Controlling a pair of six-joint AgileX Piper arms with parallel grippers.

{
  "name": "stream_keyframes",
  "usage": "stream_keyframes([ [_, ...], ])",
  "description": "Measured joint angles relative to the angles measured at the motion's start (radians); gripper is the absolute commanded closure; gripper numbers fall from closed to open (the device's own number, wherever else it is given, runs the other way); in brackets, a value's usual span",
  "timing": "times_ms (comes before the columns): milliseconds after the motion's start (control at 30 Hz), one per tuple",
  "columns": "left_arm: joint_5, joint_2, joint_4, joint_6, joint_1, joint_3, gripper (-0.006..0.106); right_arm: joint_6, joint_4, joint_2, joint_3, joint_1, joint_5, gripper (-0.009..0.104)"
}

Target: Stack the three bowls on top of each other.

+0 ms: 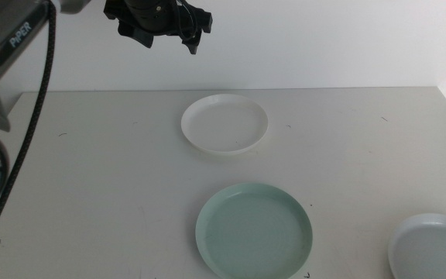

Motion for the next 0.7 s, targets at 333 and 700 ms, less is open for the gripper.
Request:
stream_keyframes([
  [333,0.003,0.142,-0.103,0.02,0.089,-0.08,-0.004,0.0,0.0,0.0,0.0,0.0,0.0,0.05],
  [700,-0.082,0.282,-0.135,0.049,0.102,-0.08,-0.004,0.0,0.0,0.0,0.0,0.0,0.0,0.05],
])
